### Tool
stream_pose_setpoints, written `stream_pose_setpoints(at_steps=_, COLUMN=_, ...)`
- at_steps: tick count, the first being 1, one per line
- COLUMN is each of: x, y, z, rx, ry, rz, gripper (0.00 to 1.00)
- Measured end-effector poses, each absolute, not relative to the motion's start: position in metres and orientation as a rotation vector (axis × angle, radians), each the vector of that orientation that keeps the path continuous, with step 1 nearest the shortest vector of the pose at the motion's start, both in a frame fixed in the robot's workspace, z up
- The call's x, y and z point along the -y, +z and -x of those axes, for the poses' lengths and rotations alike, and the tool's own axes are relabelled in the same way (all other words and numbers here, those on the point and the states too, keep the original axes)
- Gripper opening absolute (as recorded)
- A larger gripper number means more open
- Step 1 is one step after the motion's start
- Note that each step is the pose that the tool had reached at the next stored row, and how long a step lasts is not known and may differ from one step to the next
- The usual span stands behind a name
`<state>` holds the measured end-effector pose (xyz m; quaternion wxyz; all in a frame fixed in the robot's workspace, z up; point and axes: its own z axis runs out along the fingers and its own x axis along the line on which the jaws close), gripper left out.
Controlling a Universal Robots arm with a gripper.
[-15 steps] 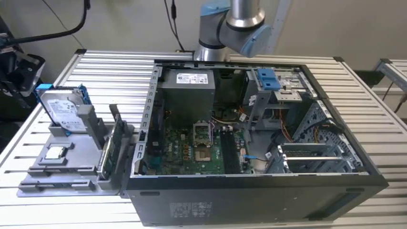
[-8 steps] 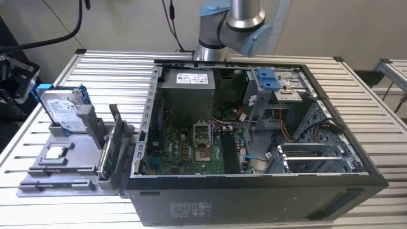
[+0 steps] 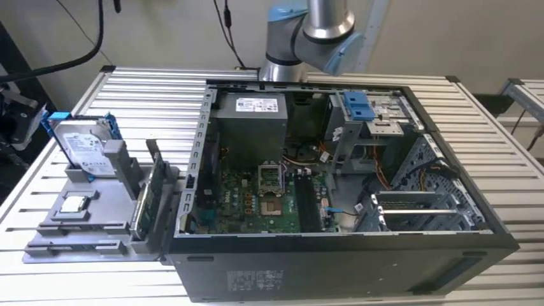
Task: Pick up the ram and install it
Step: 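Reach for the ram, then pick up the ram and move it above insertion slot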
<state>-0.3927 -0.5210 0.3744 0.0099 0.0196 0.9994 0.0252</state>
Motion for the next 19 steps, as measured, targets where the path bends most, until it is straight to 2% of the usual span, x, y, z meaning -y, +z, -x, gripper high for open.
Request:
stream_pose_setpoints(at_steps=8, x=0.536, y=0.373, z=0.392, rx=-3.12, ry=0.079, rz=-0.06, gripper=0.11)
stream_pose_setpoints(at_steps=19, x=0.541, y=0.372, z=0.391, rx=-3.121, ry=0.079, rz=-0.057, gripper=0.11)
